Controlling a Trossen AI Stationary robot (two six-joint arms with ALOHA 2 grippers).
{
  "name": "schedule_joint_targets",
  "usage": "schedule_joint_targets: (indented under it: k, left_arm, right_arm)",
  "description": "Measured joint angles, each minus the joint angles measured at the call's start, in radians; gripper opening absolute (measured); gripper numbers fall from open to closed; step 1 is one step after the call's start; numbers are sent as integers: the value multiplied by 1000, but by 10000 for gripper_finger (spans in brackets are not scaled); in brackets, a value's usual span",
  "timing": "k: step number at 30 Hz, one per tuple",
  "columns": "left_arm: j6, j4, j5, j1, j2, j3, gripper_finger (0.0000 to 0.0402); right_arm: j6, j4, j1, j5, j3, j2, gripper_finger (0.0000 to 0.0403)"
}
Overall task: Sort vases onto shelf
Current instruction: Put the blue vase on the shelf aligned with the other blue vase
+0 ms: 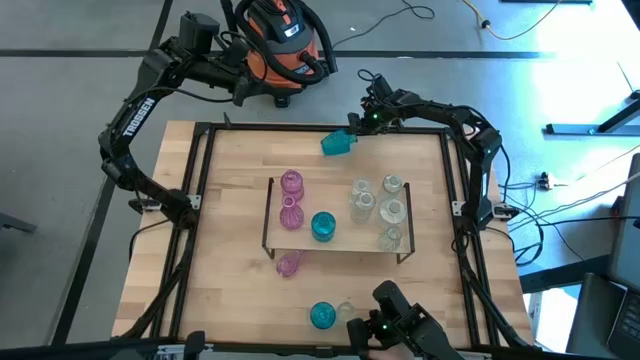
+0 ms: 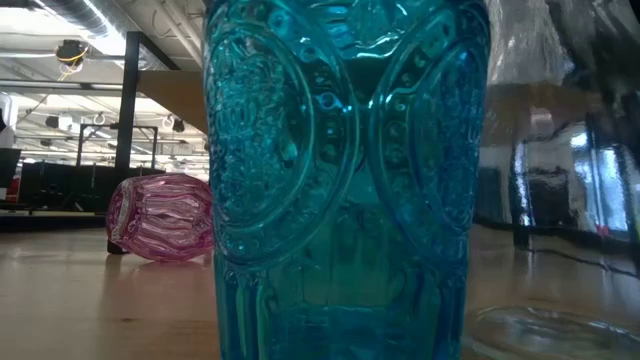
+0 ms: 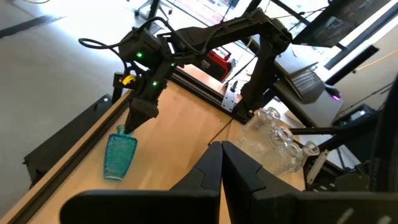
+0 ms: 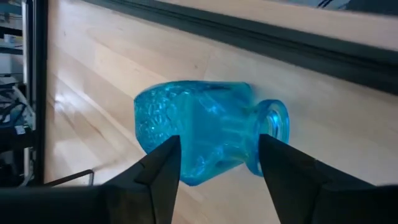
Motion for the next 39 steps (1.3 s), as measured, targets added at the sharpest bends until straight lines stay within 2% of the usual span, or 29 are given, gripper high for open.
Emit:
schedule_joint_targets:
  k: [3, 7, 10, 14, 19, 22, 26, 32, 36, 39]
  left_arm:
    - [-17, 0, -8, -5, 0, 0, 0]
    - [-27, 0, -8, -8, 0, 0, 0]
    - [-44, 0, -10, -13, 0, 0, 0]
    - [-60, 0, -10, -20, 0, 0, 0]
    - [-75, 0, -28, -34, 0, 0, 0]
    - [-78, 1, -36, -45, 0, 0, 0]
    - [-78, 1, -72, -64, 0, 0, 0]
    - [-77, 14, -114, -89, 0, 0, 0]
    - [-78, 19, -128, -101, 0, 0, 0]
    - [-93, 19, -140, -113, 0, 0, 0]
  right_arm:
    - [6, 0, -6, -36, 0, 24, 186]
    - [7, -2, -6, -69, 0, 43, 146]
    - [-9, 11, -6, -77, 0, 44, 101]
    - [-44, 12, -6, -116, 0, 44, 22]
    - [-91, -16, 16, -103, 0, -5, 14]
    - [-153, -61, 40, -42, 1, -78, 5]
    - [-291, -244, 88, 58, 84, -154, 4]
    - [-532, -543, 231, 261, 374, -185, 3]
    - [-664, -635, 340, 406, 578, -180, 2]
    - [-752, -706, 417, 513, 681, -170, 1]
